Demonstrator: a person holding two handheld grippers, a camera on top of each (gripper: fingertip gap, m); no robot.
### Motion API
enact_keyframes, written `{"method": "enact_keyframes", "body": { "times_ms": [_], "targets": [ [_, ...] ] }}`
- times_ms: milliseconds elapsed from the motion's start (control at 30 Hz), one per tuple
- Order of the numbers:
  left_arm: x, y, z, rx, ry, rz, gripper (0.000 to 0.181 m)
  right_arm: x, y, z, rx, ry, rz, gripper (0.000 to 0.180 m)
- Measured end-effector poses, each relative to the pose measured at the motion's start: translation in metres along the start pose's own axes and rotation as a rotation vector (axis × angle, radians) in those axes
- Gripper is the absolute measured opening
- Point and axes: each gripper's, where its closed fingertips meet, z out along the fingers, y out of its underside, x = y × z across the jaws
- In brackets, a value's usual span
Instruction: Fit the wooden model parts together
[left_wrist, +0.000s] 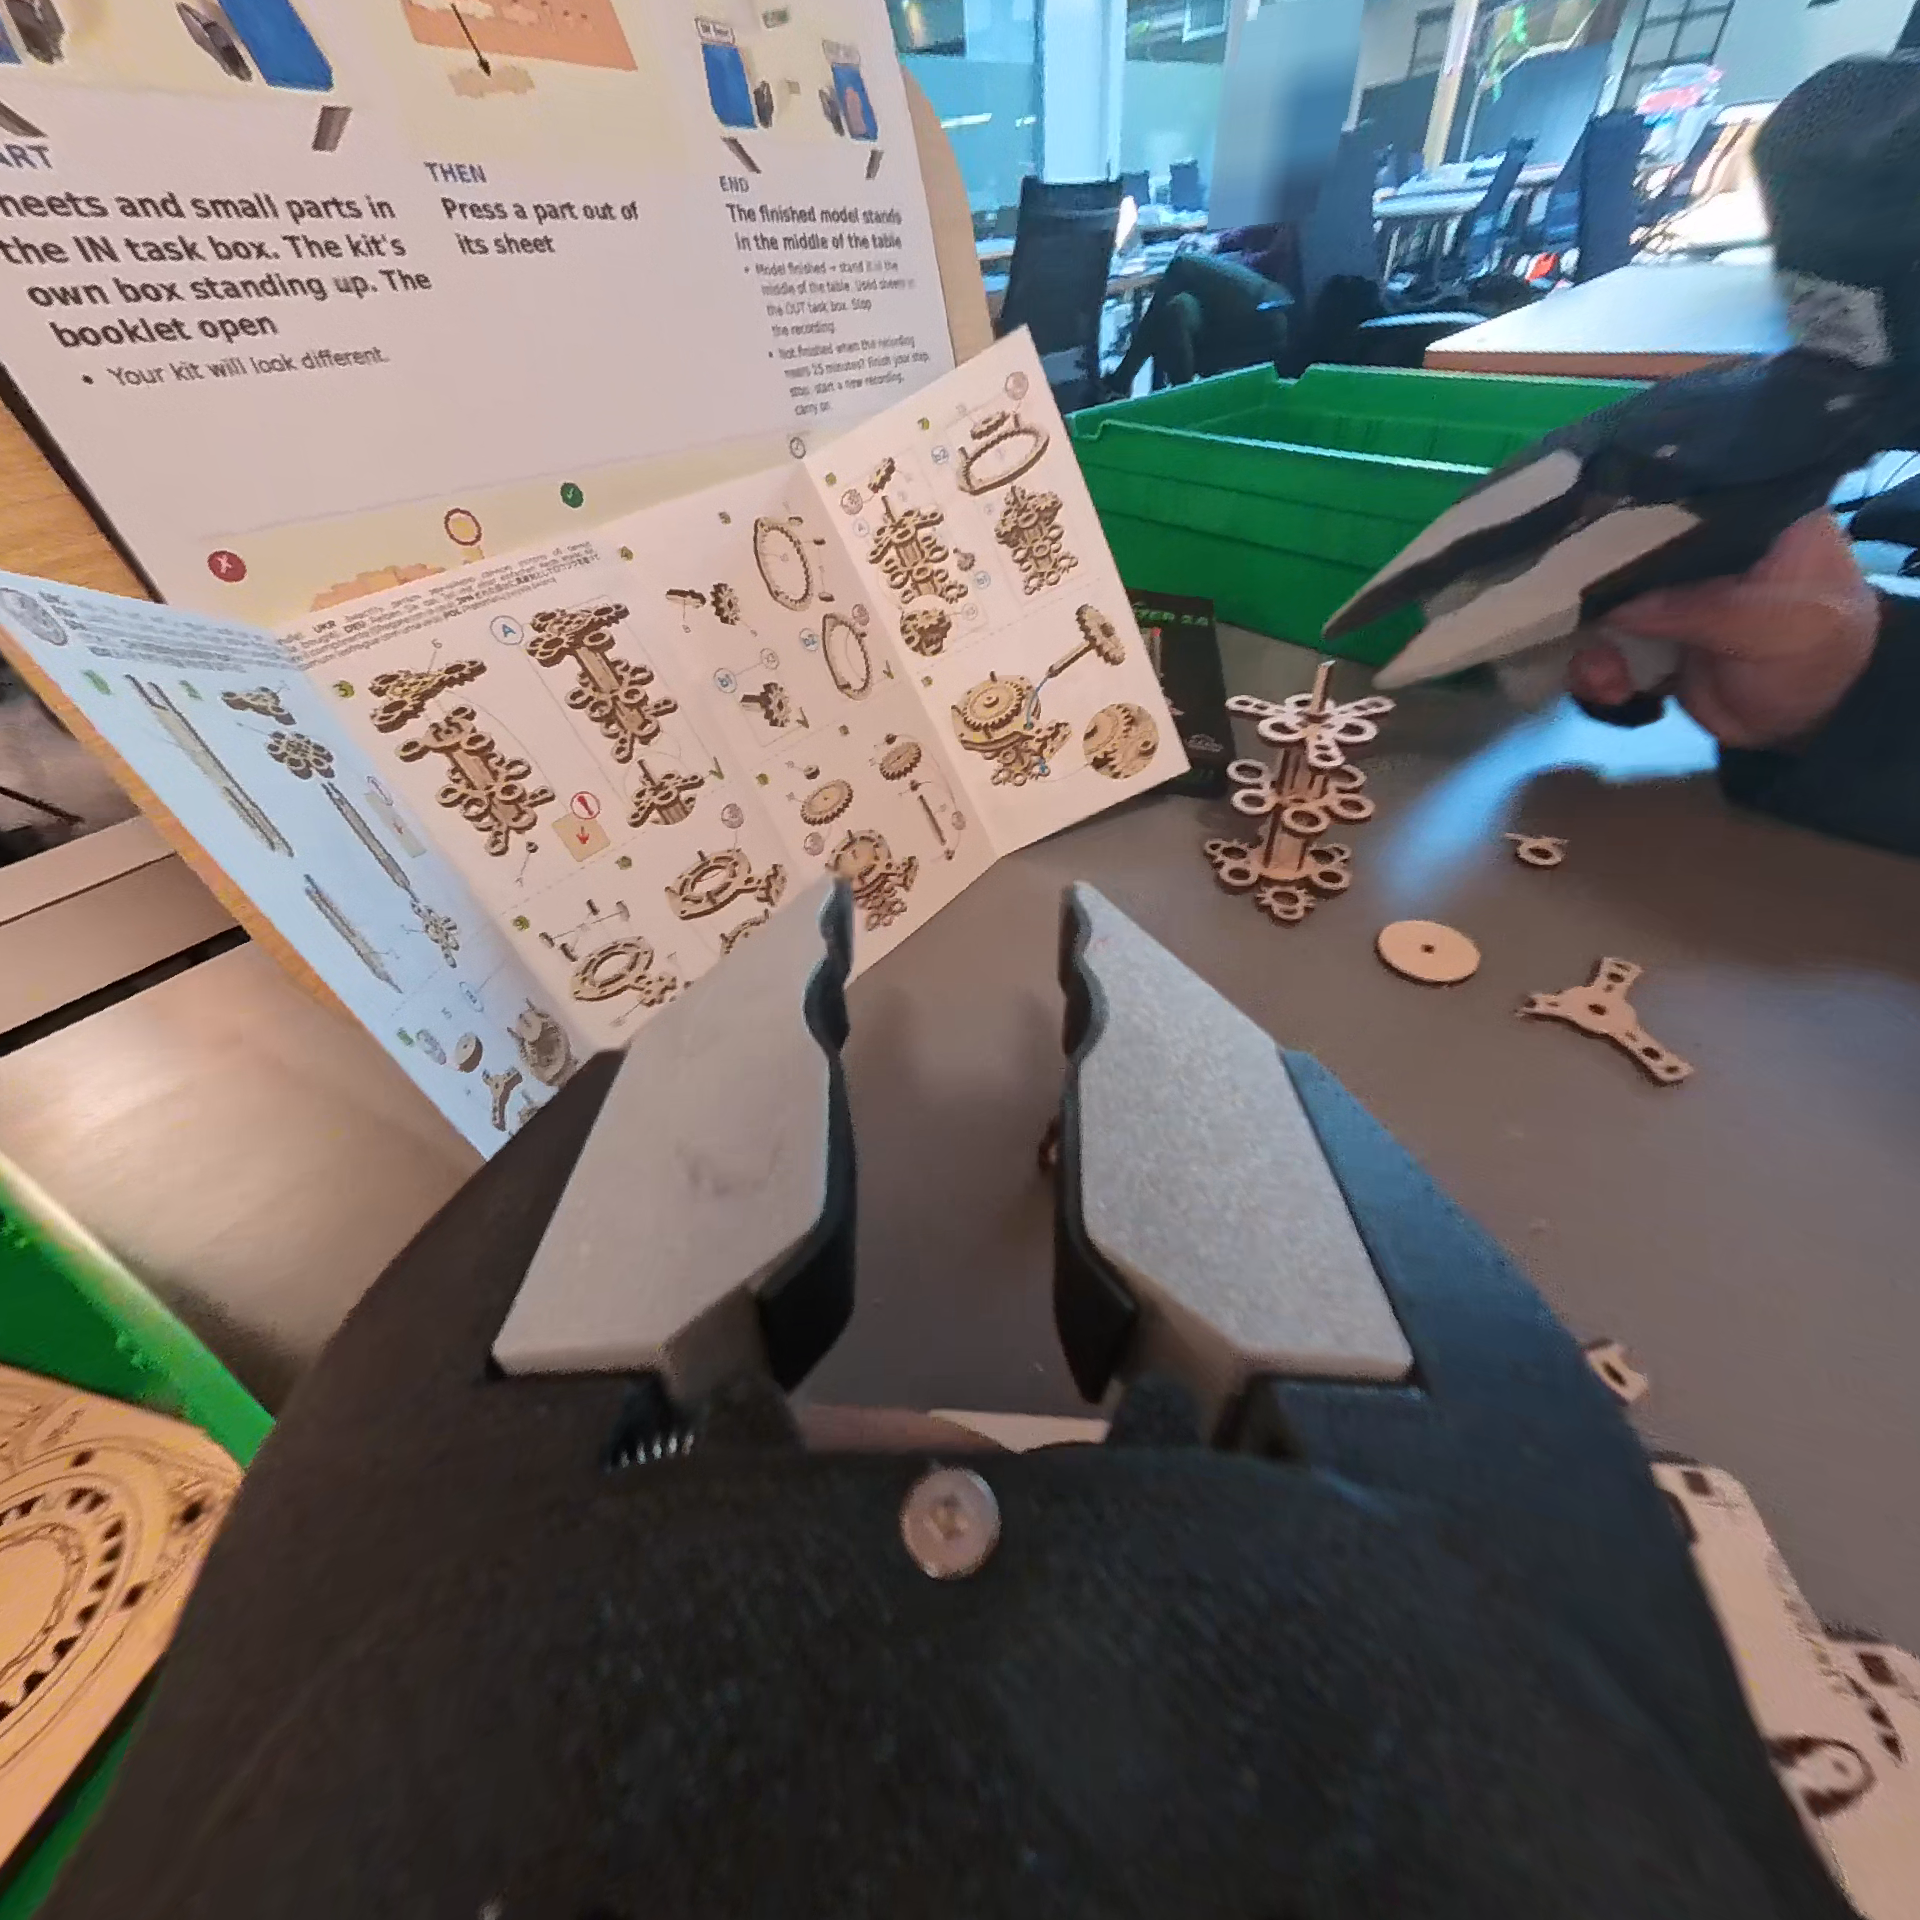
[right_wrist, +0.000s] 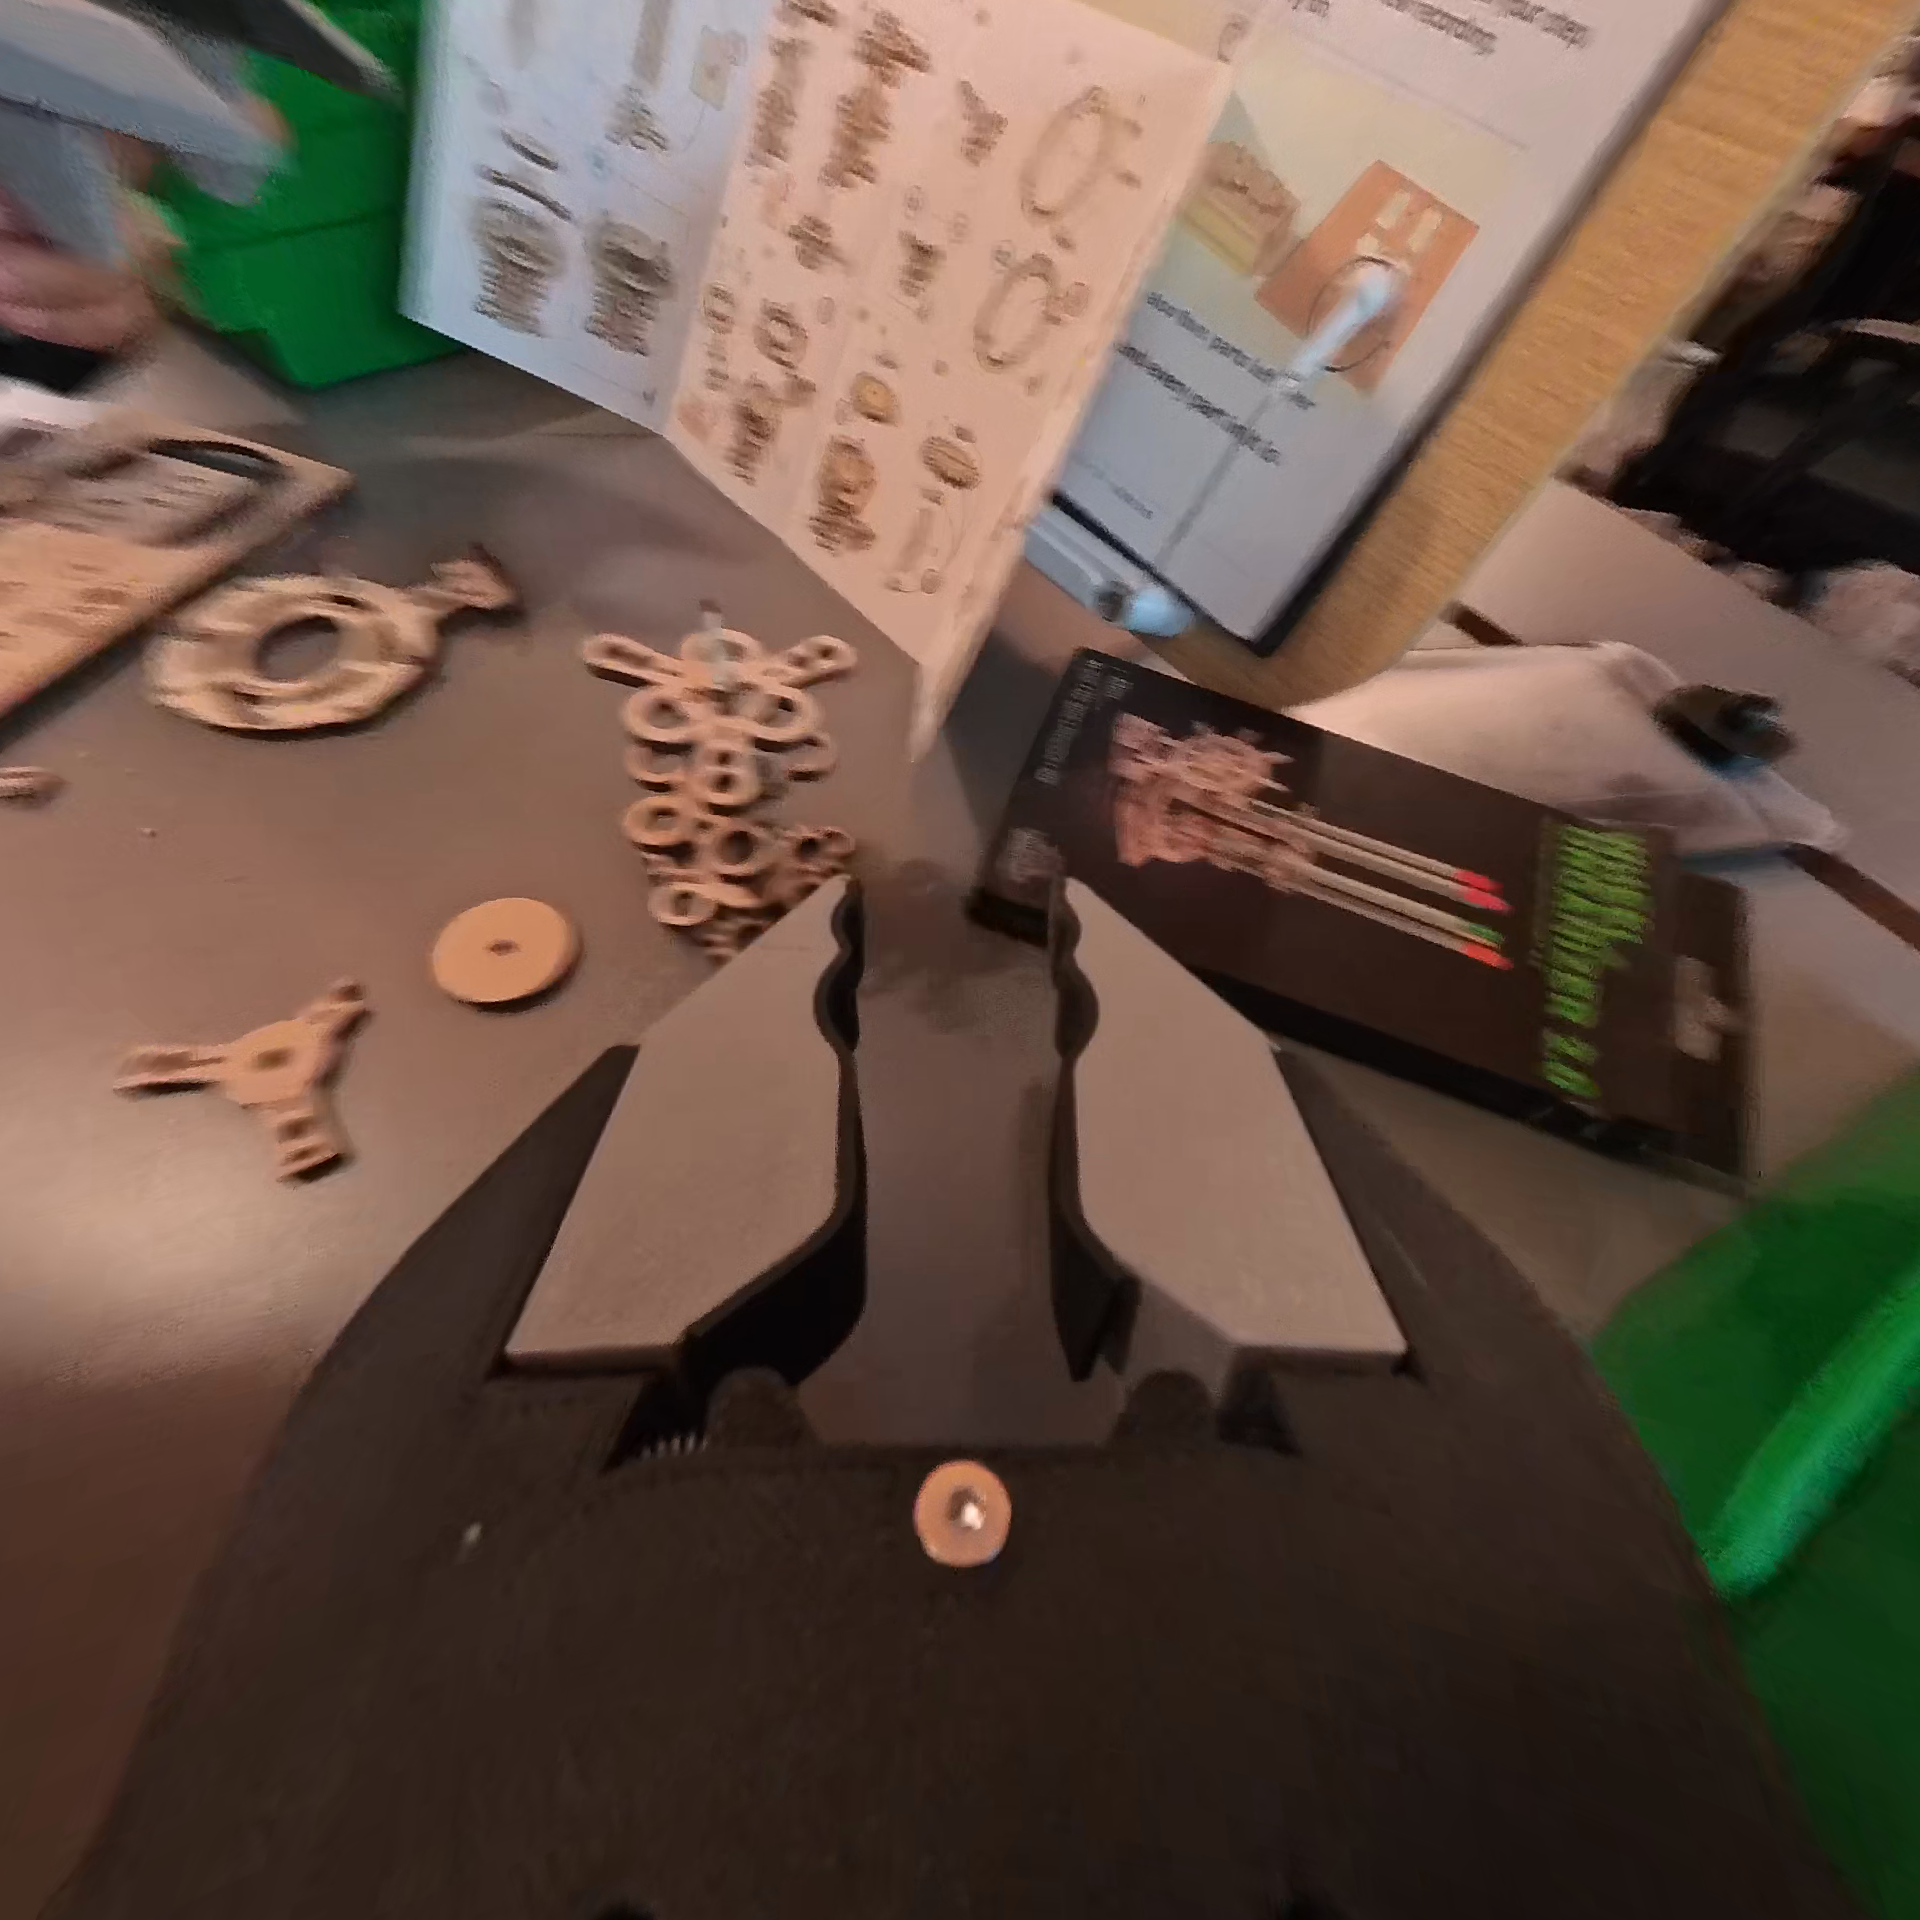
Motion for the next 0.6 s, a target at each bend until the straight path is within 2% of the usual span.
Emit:
{"method": "enact_keyframes", "body": {
  "times_ms": [67, 133, 333, 600],
  "targets": [
    [-0.001, 0.002, 0.001, -0.016, -0.021, 0.024, 0.035, 0.030, 0.010, -0.004, -0.090, 0.223, -0.031, 0.030],
    [0.000, 0.000, 0.001, -0.009, -0.032, 0.049, 0.035, 0.042, 0.014, -0.009, -0.151, 0.334, -0.054, 0.027],
    [0.000, 0.007, 0.006, -0.031, -0.058, 0.084, 0.034, 0.046, 0.013, -0.015, -0.205, 0.468, -0.169, 0.020],
    [0.001, 0.002, 0.003, -0.010, -0.071, 0.086, 0.034, 0.046, 0.013, -0.016, -0.202, 0.477, -0.169, 0.018]
  ]
}}
